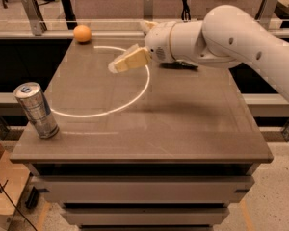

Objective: Move orange near redbull can

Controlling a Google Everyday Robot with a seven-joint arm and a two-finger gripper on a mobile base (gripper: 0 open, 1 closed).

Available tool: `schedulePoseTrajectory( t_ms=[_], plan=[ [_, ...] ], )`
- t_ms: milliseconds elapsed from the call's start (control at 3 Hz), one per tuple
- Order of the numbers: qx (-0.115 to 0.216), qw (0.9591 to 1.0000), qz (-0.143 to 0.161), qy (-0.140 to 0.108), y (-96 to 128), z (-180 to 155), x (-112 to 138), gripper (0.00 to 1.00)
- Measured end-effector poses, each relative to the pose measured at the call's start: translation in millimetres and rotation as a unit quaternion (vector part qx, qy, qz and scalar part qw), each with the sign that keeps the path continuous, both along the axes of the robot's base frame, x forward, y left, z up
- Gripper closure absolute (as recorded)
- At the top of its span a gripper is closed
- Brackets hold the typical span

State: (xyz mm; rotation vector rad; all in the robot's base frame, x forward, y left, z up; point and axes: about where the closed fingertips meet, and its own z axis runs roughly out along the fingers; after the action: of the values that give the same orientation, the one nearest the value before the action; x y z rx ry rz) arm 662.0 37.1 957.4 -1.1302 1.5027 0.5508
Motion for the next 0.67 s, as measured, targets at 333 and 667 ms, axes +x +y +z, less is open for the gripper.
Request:
schedulePoseTrajectory(
  t_ms=[333,667],
  plan=[
    [0.014,0.9999,0.002,0.002,28.8,-10.3,29.9,0.00],
    [0.021,0.9997,0.001,0.015,53.1,-26.7,60.1,0.00]
  ],
)
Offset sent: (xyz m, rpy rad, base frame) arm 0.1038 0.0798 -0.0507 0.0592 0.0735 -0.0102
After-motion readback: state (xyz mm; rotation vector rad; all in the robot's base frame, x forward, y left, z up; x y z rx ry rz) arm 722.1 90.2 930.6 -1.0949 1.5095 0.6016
